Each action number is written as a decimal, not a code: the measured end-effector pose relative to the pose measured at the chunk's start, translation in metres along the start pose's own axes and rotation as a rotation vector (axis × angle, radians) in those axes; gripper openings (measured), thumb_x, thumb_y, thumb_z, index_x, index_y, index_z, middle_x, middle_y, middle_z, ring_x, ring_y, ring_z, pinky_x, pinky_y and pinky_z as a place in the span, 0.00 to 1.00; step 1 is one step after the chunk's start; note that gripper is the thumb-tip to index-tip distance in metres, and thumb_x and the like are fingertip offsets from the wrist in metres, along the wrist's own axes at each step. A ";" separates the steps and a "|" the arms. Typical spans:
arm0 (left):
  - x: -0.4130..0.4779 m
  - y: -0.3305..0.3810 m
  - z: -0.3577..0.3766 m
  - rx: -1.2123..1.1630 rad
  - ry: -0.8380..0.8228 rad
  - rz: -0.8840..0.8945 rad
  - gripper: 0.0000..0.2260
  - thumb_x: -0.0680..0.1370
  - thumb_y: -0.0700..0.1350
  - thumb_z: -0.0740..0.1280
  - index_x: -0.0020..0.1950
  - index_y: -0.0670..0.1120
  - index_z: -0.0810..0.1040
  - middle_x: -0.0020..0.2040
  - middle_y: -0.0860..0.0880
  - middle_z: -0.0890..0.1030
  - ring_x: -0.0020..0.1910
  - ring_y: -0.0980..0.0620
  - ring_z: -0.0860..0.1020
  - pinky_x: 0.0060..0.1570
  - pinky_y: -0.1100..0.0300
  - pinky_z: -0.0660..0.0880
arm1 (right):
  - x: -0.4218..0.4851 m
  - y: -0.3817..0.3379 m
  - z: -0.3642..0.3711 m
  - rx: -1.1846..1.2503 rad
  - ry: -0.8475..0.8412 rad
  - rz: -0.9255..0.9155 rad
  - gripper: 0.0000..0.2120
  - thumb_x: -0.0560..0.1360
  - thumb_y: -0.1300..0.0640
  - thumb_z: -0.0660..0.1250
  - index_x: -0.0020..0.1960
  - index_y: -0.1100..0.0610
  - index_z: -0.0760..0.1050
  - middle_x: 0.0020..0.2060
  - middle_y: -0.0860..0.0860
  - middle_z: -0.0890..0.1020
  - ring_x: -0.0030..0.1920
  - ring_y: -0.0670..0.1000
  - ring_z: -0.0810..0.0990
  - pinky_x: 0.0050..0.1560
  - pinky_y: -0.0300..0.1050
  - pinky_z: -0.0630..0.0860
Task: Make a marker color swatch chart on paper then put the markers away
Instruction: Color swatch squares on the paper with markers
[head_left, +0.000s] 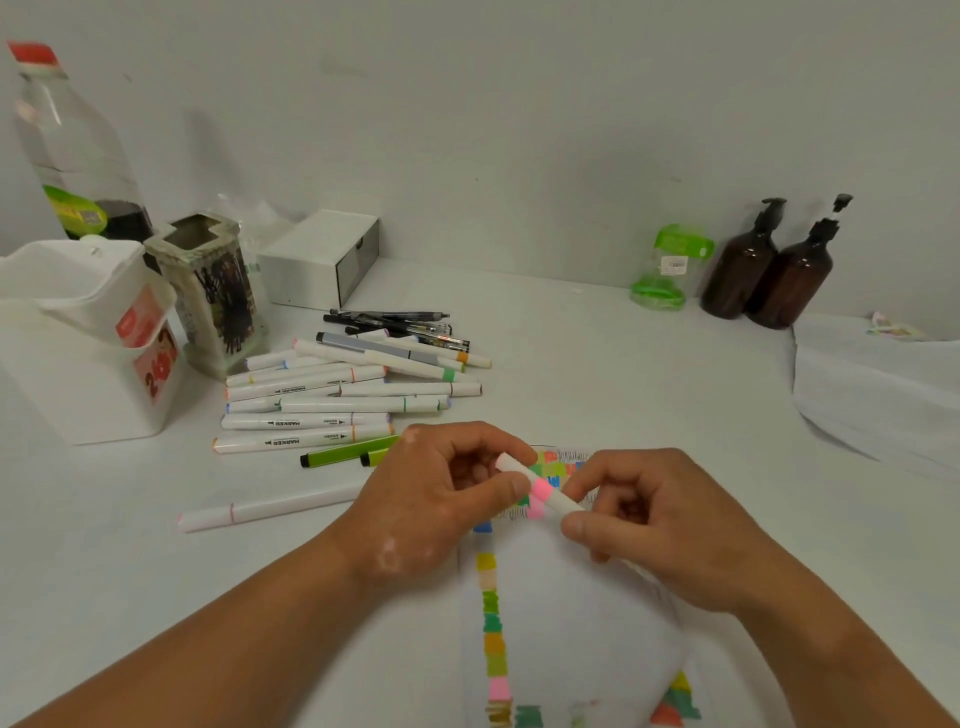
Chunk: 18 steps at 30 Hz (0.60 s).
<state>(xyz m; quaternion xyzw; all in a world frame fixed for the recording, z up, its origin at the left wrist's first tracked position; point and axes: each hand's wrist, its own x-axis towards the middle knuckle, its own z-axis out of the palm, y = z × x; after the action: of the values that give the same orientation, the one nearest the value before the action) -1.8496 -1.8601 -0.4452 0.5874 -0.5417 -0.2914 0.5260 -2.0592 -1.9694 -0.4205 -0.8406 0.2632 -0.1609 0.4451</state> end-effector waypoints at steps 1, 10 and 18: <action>0.000 0.000 0.001 0.007 -0.005 0.005 0.09 0.73 0.47 0.75 0.51 0.59 0.85 0.39 0.47 0.80 0.40 0.41 0.79 0.42 0.45 0.80 | 0.001 -0.001 0.004 -0.062 0.015 -0.008 0.10 0.66 0.41 0.73 0.45 0.44 0.83 0.29 0.47 0.84 0.28 0.43 0.75 0.32 0.35 0.71; 0.001 -0.011 0.001 0.097 0.023 -0.004 0.04 0.74 0.48 0.75 0.44 0.59 0.84 0.37 0.53 0.83 0.37 0.55 0.82 0.37 0.66 0.78 | 0.006 0.063 -0.052 -0.464 0.701 0.431 0.08 0.73 0.42 0.73 0.42 0.47 0.84 0.31 0.40 0.80 0.35 0.42 0.78 0.35 0.41 0.71; -0.007 0.002 -0.017 0.200 0.062 0.080 0.04 0.75 0.46 0.74 0.41 0.55 0.84 0.36 0.54 0.83 0.34 0.56 0.79 0.35 0.69 0.74 | 0.012 0.079 -0.042 -0.550 0.768 0.511 0.18 0.72 0.30 0.66 0.46 0.44 0.81 0.43 0.43 0.83 0.46 0.52 0.81 0.47 0.47 0.77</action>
<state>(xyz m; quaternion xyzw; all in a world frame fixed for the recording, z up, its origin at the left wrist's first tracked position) -1.8368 -1.8477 -0.4400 0.6236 -0.5745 -0.1961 0.4925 -2.0944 -2.0412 -0.4620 -0.7160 0.6357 -0.2685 0.1051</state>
